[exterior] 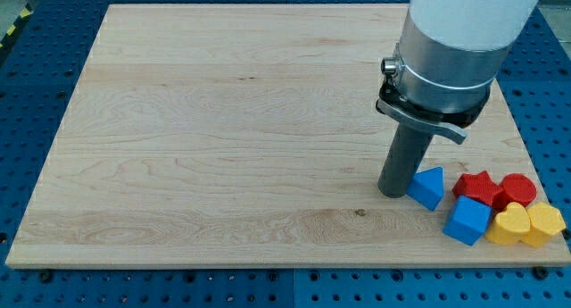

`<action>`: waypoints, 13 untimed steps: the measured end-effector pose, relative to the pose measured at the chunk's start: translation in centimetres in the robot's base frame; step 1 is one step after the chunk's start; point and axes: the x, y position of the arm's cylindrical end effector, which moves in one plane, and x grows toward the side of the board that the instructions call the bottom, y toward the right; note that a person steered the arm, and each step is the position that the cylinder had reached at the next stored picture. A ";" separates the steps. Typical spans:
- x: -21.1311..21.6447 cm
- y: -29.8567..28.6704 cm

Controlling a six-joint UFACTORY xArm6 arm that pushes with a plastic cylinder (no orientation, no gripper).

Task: Push the green blocks into the group of blocks

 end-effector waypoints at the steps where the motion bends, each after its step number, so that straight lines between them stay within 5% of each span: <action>1: 0.0 1.0; 4: -4.7 -6.7; 6: -17.9 -7.0; 8: -26.5 -0.8; 10: -25.3 9.3; 13: -12.3 12.4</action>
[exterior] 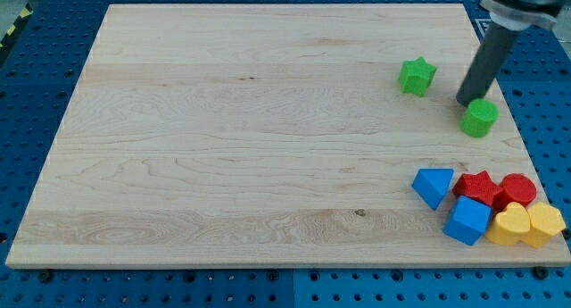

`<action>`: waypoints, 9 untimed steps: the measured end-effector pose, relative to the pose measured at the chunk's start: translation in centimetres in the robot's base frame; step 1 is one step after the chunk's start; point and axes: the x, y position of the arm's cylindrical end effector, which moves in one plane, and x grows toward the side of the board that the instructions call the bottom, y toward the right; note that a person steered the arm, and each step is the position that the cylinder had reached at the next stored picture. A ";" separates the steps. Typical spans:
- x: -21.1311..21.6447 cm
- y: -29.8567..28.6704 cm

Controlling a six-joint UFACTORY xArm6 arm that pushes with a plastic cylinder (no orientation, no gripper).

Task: Push the green blocks into the group of blocks

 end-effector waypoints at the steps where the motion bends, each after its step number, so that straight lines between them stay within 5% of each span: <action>1: -1.1 0.0; 3: 3.5 0.6; 7: 2.4 6.3; 9: 6.6 1.3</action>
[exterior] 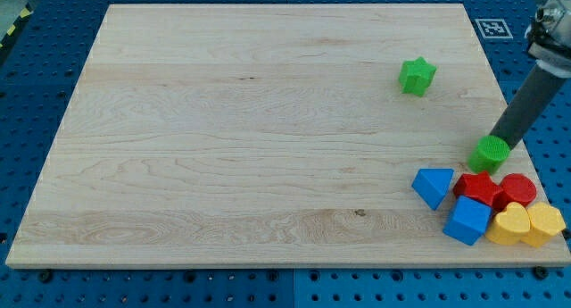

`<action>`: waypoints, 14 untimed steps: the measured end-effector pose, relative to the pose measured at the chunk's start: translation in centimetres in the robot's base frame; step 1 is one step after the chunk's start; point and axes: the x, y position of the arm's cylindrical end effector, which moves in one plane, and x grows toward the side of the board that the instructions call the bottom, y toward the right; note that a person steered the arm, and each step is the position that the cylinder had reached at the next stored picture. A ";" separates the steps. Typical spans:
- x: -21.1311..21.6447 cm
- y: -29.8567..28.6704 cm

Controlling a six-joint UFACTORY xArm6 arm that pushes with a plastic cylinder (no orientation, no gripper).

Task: Push the green blocks into the group of blocks

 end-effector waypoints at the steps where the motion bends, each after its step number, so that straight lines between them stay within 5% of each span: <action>1: 1.2 -1.1; 5: -15.8 -2.3; 7: -12.1 -9.1; 9: -2.0 -9.1; 14: 1.8 -12.6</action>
